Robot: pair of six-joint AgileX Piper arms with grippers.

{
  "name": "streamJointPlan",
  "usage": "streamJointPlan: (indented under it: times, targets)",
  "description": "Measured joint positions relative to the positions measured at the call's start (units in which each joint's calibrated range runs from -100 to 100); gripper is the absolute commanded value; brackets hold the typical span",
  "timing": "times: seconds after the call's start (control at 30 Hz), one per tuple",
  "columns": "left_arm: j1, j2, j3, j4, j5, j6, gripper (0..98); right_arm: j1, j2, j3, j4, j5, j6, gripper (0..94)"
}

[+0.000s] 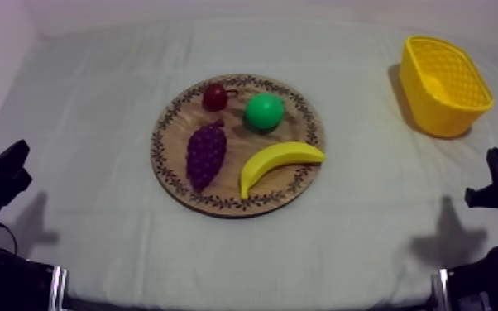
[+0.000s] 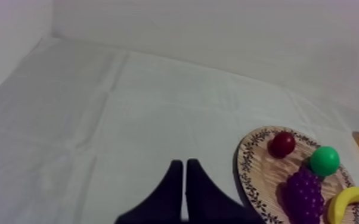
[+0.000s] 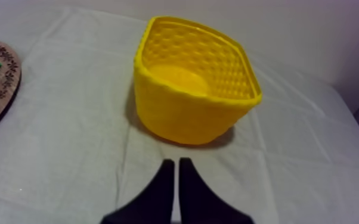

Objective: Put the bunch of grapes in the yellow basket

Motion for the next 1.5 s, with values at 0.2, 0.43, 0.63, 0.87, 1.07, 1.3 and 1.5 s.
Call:
streamJointPlan:
  times: [0.2,0.43,0.63,0.87,1.07,1.3,1.5]
  targets:
    - [0.0,0.0,0.0,0.0,0.0,0.0,0.1,0.0,0.0,0.0,0.0,0.0,0.0,0.4]
    - [0.0,0.0,0.0,0.0,0.0,0.0,0.1,-0.46,0.0,0.0,0.0,0.0,0.39,0.4]
    - [0.0,0.0,0.0,0.0,0.0,0.0,0.1,-1.09,0.0,0.0,0.0,0.0,0.4,0.3]
    - [0.0,0.0,0.0,0.0,0.0,0.0,0.1,-3.11,1.96,-0.92,-0.16,-0.46,0.6,0.3]
    - [0.0,0.0,0.0,0.0,0.0,0.0,0.1,-6.77,9.57,-7.39,-0.64,-2.11,0.56,0.4]
    - [0.0,0.0,0.0,0.0,0.0,0.0,0.1,-12.0,22.4,-19.62,-1.76,-3.11,0.88,0.5]
    - [0.0,0.0,0.0,0.0,0.0,0.0,0.1,-16.36,34.06,-32.09,-0.28,-1.22,-2.07,0.4]
